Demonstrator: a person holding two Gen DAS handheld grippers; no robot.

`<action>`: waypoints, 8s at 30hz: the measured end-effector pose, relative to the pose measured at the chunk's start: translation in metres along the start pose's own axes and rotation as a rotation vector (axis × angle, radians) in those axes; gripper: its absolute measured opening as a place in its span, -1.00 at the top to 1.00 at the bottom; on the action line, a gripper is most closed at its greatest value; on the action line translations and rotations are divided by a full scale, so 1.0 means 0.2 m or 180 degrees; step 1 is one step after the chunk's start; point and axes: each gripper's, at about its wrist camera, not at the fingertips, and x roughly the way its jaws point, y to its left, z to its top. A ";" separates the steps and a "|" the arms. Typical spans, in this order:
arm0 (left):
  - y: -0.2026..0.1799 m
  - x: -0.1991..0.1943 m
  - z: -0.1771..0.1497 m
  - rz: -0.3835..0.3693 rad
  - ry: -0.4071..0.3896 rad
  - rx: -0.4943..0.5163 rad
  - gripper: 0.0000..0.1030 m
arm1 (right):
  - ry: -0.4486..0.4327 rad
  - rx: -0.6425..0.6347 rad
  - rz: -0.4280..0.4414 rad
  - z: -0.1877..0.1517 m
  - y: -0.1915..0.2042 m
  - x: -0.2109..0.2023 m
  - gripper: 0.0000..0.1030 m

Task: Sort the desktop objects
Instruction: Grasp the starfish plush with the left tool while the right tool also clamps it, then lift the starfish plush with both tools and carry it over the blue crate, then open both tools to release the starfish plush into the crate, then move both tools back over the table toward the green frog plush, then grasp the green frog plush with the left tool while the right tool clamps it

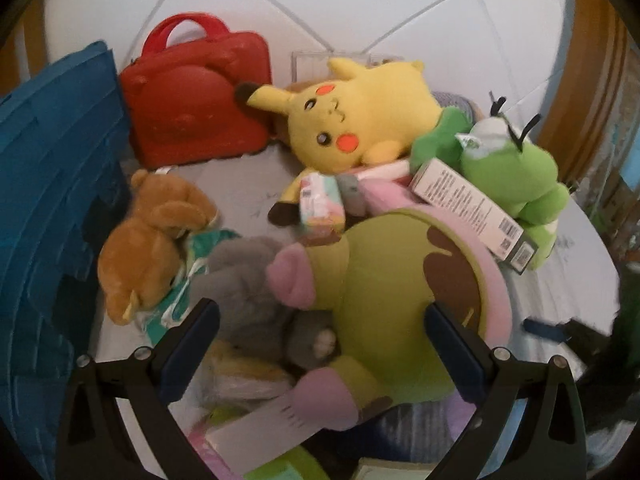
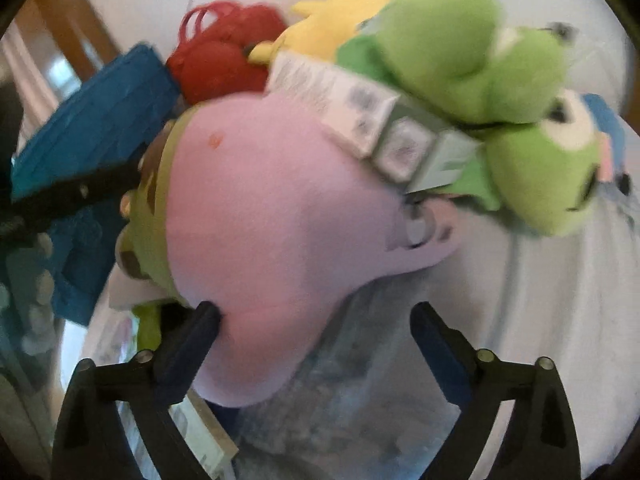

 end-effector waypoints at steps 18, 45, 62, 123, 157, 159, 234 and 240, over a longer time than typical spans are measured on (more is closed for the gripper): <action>-0.18 0.09 -0.09 -0.0328 -0.0165 0.0606 -1.00 | 0.0116 0.0063 0.0216 -0.09 0.14 0.19 -0.35; -0.20 0.15 -0.10 -0.1001 -0.0319 0.0618 -0.64 | -0.0457 -0.0479 -0.0571 -0.12 0.31 0.14 -0.10; -0.12 -0.51 -0.11 -0.0944 -0.0903 0.0576 -0.48 | -0.1109 -0.0761 -0.0440 -0.16 0.63 -0.37 0.02; 2.16 -1.62 -0.11 0.0658 -0.1686 -0.0756 -1.00 | -0.1329 -0.2307 0.0378 0.47 3.06 0.05 -0.38; 2.04 -1.69 -0.39 0.0853 -0.1413 -0.0994 -1.00 | -0.1509 -0.2195 0.0095 0.25 2.89 -0.27 -0.99; 2.01 -1.68 -0.41 0.0890 -0.1377 -0.0991 -1.00 | -0.1511 -0.2173 0.0075 0.22 2.86 -0.30 -0.99; -1.00 0.13 0.54 -0.0150 -0.0478 0.0670 -1.00 | -0.0835 0.0471 -0.1022 0.33 -0.75 -0.62 -1.00; -1.04 0.47 0.53 -0.0024 -0.0117 0.0955 -1.00 | -0.0703 0.0600 -0.0692 0.41 -0.85 -0.42 -1.00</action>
